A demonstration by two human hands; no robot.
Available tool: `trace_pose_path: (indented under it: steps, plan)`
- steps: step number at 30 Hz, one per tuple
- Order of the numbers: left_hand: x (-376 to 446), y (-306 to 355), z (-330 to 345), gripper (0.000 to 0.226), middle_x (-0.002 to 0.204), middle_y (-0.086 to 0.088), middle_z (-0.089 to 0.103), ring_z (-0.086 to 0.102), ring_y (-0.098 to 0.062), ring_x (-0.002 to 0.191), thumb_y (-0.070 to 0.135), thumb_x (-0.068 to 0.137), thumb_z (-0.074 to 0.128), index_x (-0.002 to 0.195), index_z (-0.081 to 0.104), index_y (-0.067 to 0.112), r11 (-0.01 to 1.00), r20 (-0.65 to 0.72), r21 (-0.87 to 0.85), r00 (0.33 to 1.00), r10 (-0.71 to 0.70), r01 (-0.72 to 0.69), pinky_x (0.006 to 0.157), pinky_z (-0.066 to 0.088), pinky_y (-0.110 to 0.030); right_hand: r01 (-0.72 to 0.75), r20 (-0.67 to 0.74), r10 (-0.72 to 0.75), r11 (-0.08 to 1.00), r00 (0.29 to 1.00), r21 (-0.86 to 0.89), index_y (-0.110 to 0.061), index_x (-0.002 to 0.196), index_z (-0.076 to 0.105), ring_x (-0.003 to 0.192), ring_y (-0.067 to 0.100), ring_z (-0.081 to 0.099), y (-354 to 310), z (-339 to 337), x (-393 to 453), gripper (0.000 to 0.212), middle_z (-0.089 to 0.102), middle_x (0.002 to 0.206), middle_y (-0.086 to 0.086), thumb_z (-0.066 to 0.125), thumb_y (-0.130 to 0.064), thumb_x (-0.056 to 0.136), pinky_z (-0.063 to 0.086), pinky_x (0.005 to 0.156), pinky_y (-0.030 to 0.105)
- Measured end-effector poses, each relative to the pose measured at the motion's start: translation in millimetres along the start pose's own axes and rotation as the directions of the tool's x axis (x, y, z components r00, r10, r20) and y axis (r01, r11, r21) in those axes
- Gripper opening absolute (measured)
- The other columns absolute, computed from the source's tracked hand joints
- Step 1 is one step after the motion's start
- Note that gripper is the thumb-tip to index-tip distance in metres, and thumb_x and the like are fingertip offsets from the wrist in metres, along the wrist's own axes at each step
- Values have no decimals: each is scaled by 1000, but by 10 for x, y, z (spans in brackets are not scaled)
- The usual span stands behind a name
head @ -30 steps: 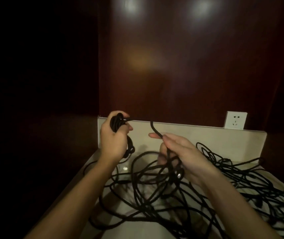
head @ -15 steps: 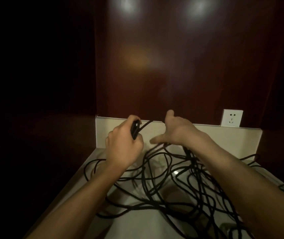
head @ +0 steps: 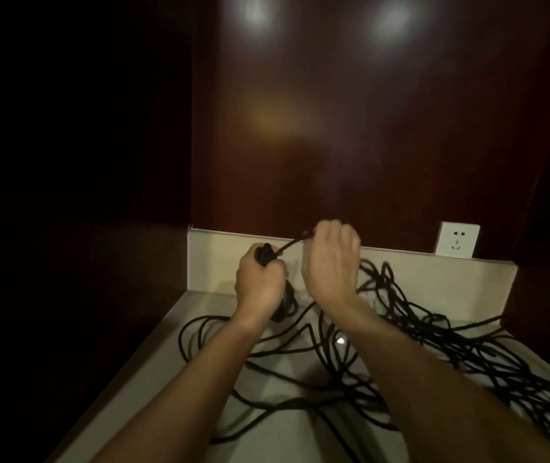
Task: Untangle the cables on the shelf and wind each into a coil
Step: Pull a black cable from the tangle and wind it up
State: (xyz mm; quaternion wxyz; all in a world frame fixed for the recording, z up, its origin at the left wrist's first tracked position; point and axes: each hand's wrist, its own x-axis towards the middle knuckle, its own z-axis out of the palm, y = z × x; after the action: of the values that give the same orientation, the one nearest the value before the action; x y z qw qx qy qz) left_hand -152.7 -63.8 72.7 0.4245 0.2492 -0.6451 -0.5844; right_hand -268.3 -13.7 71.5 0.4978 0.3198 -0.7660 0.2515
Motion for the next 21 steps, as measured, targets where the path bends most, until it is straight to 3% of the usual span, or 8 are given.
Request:
trace_pose_path:
  steps: [2,3,6,9,13,17,18,21]
  plan:
    - [-10,-21,-72,25,81,-6,62,58,-25,79,-1,82,54,97,68,14,992,52,-84,995,-88,92,68,48,-33,-28,-59,42,977,997,212,-7,97,57,92,28,57,-14,-21,-309,17,60,90,8,54,-23,96,41,105,46]
    - [-15,-7,-90,27,84,-7,62,58,-25,80,-3,83,53,99,68,13,981,66,-141,990,-122,130,67,47,-32,-46,-102,79,955,992,292,-6,99,58,92,27,57,-27,-42,-402,18,60,91,8,53,-24,97,43,102,44]
    - [17,26,-178,28,88,-10,60,55,-24,82,-3,81,50,98,67,12,953,70,-248,984,-161,174,66,43,-31,112,-124,-79,952,989,286,-5,96,60,78,24,56,-74,-19,-641,10,58,87,9,65,-14,92,51,71,38]
    - [50,22,-285,28,91,-11,62,57,-24,86,-4,81,52,96,68,14,989,109,-126,992,-71,84,64,41,-30,219,-80,-204,932,976,290,-7,94,59,65,22,54,22,-11,-715,16,54,83,8,72,-2,85,48,45,37]
    - [78,-8,-343,27,89,-4,64,56,-15,82,-4,83,56,101,68,10,1000,107,29,994,-4,1,65,42,-28,287,-184,-241,911,953,295,-5,117,62,60,18,54,47,-230,-563,26,57,83,8,65,-6,91,48,42,31]
    - [118,-74,-335,8,73,-4,64,59,-22,71,19,78,56,79,63,16,993,189,98,981,45,-65,69,48,-37,581,-217,-539,765,814,277,-3,115,68,53,14,49,-93,-506,-435,29,57,79,7,63,1,87,43,36,29]
    - [123,-79,-337,6,71,-3,62,57,-21,69,17,78,55,78,61,17,987,193,137,979,60,-87,67,46,-35,596,-213,-556,753,803,279,-3,115,69,53,14,48,-72,-542,-373,31,58,80,7,63,4,85,43,36,30]
    - [119,-74,-378,23,69,-1,58,52,-18,62,1,81,56,90,65,21,959,249,229,962,108,-167,60,39,-29,460,-226,-406,838,885,293,-2,119,67,48,12,42,49,-562,-159,30,62,78,6,67,1,89,42,36,31]
